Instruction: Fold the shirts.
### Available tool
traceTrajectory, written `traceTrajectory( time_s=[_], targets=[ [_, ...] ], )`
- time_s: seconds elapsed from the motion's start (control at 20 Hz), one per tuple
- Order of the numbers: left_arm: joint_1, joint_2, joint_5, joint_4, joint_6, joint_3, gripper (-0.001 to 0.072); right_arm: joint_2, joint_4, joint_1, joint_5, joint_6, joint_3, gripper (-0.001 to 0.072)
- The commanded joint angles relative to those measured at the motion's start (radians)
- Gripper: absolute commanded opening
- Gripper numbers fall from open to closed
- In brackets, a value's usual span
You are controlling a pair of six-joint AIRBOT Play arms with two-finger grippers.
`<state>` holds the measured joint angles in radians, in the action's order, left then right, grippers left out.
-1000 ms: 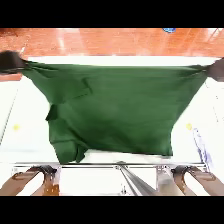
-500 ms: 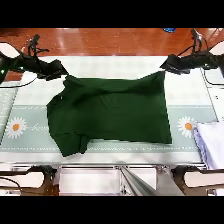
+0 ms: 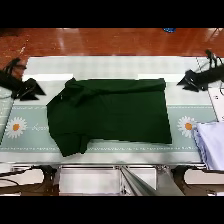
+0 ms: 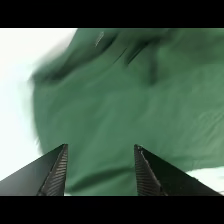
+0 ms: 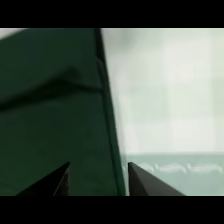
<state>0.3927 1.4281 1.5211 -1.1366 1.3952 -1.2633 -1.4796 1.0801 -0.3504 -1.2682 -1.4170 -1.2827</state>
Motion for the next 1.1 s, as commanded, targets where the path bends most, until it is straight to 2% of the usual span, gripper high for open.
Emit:
traceTrajectory(
  time_s=[0.0,0.1,0.35,0.6,0.95,1.0,1.05],
  targets=[
    [0.142,-0.161,-0.072,-0.011,-0.097,0.267,0.0505,0.177,-0.112,-0.060,0.087,0.124,0.293,0.0414],
    [0.208,-0.200,-0.106,0.031,-0.130,0.391,0.0505,0.267,-0.201,-0.060,0.139,0.192,0.442,0.0413],
    [0.285,-0.203,-0.166,0.057,-0.110,0.621,0.0505,0.385,-0.277,-0.058,0.129,0.229,0.618,0.0413],
    [0.275,-0.197,-0.278,0.218,-0.146,0.735,0.0505,0.392,-0.282,-0.058,0.147,0.187,0.634,0.0413],
    [0.163,-0.182,-0.302,0.222,-0.176,0.740,0.0501,0.392,-0.323,-0.058,0.185,0.152,0.633,0.0413],
    [0.142,-0.178,-0.299,0.221,-0.177,0.740,0.0455,0.392,-0.323,-0.069,0.186,0.148,0.633,0.0413],
    [0.126,-0.175,-0.294,0.221,-0.190,0.740,0.0198,0.392,-0.320,-0.094,0.177,0.145,0.633,0.0413]
  ],
)
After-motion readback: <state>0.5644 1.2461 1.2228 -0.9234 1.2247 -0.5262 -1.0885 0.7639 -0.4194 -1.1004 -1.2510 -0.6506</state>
